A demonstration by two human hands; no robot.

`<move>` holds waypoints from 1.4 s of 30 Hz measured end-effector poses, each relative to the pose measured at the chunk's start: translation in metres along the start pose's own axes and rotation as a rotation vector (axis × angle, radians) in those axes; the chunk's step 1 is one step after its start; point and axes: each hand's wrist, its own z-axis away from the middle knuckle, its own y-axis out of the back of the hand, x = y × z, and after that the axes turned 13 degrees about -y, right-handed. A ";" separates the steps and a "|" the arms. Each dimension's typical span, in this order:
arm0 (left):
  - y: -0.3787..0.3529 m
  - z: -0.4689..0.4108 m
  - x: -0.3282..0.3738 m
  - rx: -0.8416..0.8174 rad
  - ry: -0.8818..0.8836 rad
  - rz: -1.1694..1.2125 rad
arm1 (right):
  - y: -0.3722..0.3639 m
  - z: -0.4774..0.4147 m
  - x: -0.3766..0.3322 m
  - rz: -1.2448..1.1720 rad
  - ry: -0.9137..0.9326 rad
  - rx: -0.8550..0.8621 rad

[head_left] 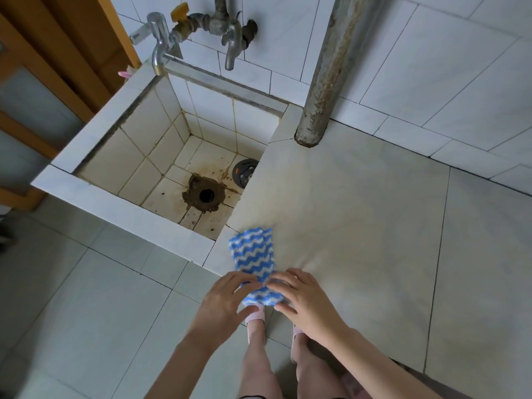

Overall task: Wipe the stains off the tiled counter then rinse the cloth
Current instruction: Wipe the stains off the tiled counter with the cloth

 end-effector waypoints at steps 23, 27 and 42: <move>0.034 -0.048 0.014 0.111 0.452 0.373 | 0.040 -0.041 -0.023 -0.478 -0.483 0.050; 0.032 -0.048 0.015 0.126 0.388 0.279 | 0.046 -0.049 -0.029 -0.512 -0.474 0.046; 0.056 -0.094 -0.010 0.259 0.401 0.247 | 0.070 -0.097 -0.024 -0.428 -0.399 0.096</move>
